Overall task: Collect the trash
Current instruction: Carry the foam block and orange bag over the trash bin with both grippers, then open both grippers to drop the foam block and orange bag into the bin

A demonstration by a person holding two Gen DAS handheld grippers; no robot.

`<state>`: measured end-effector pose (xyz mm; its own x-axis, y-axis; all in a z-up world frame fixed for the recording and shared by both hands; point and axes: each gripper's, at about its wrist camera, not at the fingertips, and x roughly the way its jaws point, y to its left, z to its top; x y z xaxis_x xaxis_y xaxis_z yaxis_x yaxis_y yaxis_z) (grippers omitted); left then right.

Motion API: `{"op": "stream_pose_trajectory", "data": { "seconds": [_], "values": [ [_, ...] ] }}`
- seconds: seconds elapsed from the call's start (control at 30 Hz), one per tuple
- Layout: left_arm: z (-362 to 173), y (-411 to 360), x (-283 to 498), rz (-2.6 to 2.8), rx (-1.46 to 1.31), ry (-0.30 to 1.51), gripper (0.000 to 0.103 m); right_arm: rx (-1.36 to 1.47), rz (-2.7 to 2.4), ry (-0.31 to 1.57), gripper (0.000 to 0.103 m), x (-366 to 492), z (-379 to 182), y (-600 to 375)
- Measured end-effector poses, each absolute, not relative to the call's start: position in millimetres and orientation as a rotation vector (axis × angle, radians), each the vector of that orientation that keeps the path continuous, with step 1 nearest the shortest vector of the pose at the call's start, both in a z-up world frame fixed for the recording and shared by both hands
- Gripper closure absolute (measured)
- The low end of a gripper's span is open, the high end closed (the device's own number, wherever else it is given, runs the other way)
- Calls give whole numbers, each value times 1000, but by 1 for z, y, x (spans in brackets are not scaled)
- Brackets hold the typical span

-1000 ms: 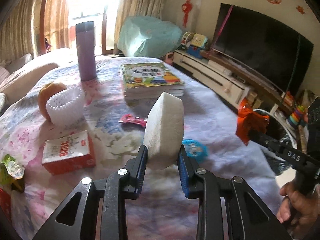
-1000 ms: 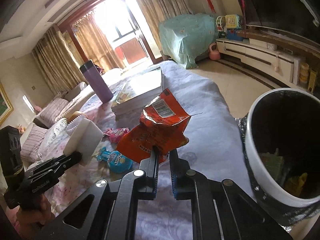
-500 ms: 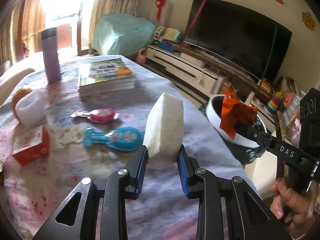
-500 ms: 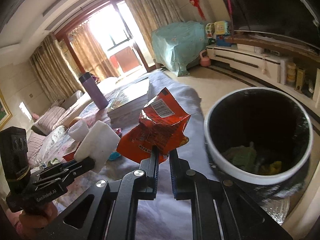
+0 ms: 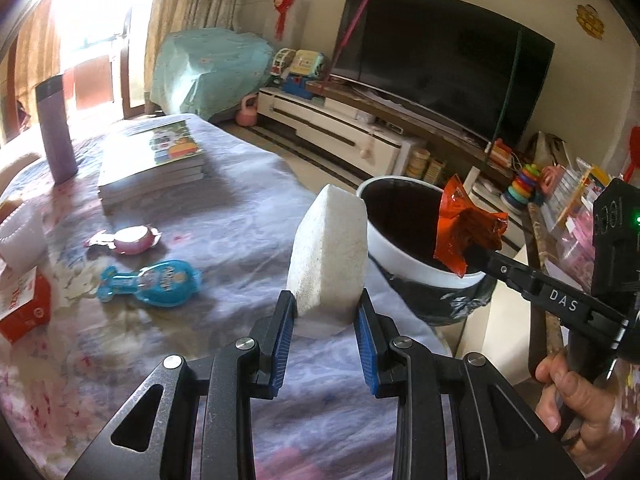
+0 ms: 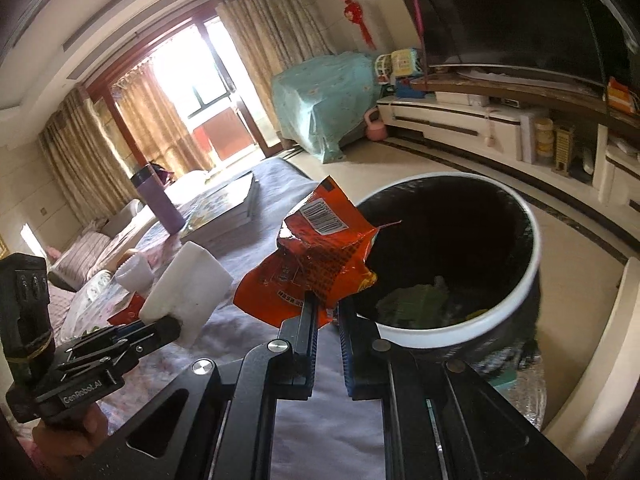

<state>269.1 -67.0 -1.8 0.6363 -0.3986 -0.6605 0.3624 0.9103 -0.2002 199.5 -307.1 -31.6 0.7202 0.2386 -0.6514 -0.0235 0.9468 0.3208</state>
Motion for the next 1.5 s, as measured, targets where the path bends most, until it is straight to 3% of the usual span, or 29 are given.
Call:
{"op": "stream_pose_trajectory", "data": {
  "seconds": [1.2,1.5],
  "values": [
    [3,-175,322,-565,27,765,74,347,42,745,101,197,-36,-370],
    [-6,-191,348,-576,1,812,68,353,30,741,101,196,-34,-378]
  ]
}}
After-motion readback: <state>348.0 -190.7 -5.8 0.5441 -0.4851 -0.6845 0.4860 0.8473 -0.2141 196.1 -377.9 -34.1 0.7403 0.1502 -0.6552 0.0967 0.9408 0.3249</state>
